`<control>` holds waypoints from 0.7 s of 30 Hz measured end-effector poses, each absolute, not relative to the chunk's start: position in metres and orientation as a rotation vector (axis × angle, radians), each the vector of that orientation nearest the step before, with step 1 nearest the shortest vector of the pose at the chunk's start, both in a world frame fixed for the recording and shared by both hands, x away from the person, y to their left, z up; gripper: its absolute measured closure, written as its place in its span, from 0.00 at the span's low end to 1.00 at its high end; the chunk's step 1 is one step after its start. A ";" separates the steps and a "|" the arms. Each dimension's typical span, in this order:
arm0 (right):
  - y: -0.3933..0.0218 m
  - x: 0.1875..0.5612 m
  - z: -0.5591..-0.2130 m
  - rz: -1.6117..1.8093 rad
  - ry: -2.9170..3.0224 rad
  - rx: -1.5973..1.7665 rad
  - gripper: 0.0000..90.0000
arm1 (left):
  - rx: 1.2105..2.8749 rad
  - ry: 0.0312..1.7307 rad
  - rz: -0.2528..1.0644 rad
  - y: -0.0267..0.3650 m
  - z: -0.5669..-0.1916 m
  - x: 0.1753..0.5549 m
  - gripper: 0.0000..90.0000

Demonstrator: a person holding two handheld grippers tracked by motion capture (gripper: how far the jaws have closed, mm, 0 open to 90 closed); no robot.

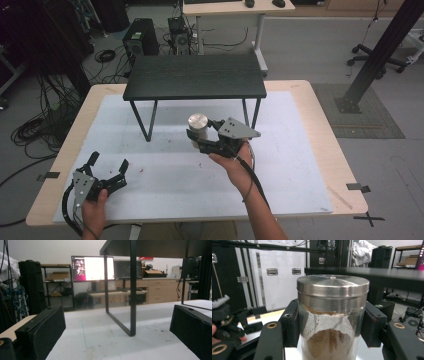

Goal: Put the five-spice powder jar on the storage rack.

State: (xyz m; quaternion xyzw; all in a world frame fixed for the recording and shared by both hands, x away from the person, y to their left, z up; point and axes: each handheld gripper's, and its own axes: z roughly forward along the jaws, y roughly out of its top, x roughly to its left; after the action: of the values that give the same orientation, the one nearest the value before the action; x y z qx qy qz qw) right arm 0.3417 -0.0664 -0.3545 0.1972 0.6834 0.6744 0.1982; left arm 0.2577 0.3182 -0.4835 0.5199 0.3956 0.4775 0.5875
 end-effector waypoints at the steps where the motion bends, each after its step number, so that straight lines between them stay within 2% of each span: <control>1: -0.066 0.342 -0.352 1.886 1.914 0.545 0.48 | 1.212 0.922 1.112 0.318 -0.484 0.258 0.00; 21: -0.055 0.363 -0.276 1.914 1.923 0.447 0.48 | 1.212 0.926 1.107 0.318 -0.483 0.258 0.00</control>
State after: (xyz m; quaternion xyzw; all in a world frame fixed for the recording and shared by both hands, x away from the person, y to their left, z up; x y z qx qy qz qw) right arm 0.3632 -0.0554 -0.2760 0.1594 0.6859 0.6828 0.1948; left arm 0.2582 0.3183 -0.4834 0.5203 0.3974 0.4750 0.5880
